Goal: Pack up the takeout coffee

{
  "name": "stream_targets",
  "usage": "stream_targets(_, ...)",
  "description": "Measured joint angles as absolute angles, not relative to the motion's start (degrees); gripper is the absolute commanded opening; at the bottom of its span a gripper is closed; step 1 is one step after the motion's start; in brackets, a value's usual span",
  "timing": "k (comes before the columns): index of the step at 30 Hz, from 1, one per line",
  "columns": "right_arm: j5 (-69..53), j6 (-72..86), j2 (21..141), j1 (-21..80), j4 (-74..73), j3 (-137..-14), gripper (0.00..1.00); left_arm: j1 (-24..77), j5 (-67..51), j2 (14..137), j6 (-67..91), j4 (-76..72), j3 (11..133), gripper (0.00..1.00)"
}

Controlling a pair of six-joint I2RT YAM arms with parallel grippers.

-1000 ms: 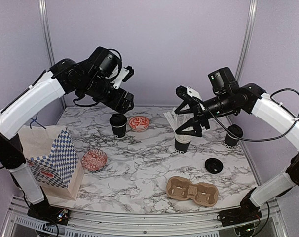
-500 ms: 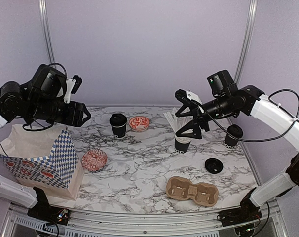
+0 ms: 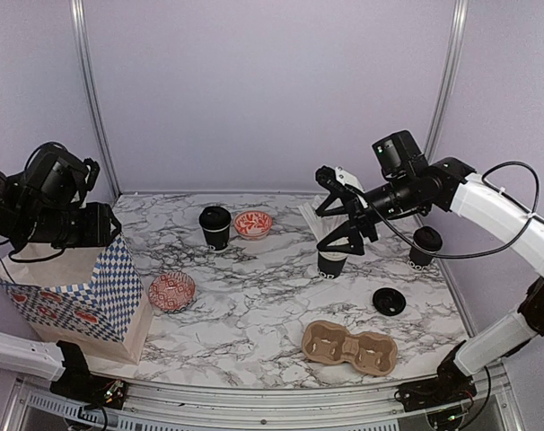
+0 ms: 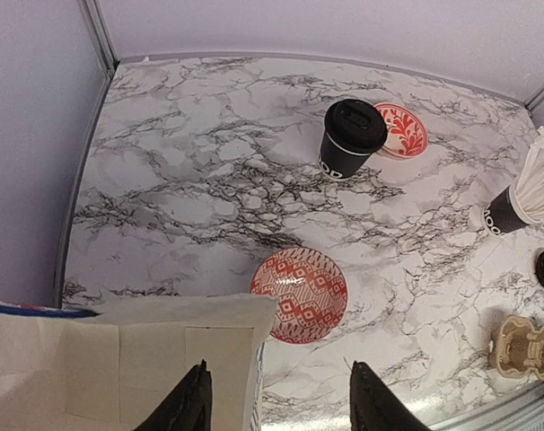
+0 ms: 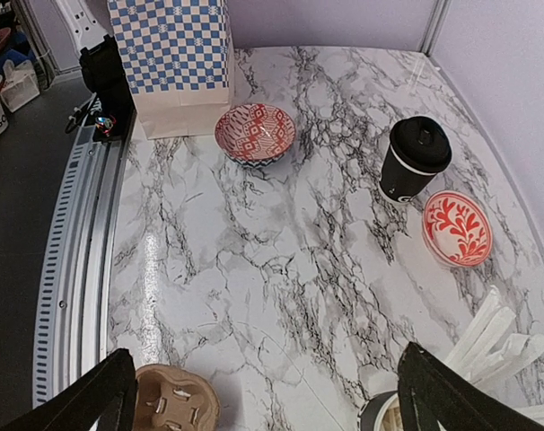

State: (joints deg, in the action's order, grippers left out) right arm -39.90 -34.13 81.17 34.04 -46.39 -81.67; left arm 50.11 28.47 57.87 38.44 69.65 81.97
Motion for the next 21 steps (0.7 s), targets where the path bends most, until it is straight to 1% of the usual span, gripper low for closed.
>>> stream_targets(5, -40.1, -34.2, 81.7, 34.0, -46.3, -81.5, 0.97, 50.1, 27.2, 54.7, 41.0, 71.8, 79.4, 0.37)
stream_targets(7, -40.3, -34.2, 82.0, 34.0, -46.3, -81.5, 0.97, 50.1, 25.6, 54.1, 41.5, 72.7, 78.0, 0.31)
stream_targets(10, -40.6, -34.2, 82.4, 34.0, -46.3, -81.5, 0.96, 50.1, 23.1, 54.5, 42.3, 73.6, 76.6, 0.2)
stream_targets(13, -40.8, -34.3, 82.7, 34.0, -46.3, -81.5, 0.96, 50.1, 21.0, 56.0, 42.5, 74.3, 76.2, 0.03)
stream_targets(14, -40.8, -34.3, 82.7, 34.0, -46.3, -81.5, 0.96, 50.1, 20.5, 56.3, 42.7, 74.5, 76.3, 0.0)
stream_targets(21, -40.8, -34.3, 82.7, 34.0, -46.3, -81.5, 0.96, 50.1, 17.5, 56.7, 43.5, 77.4, 79.6, 0.0)
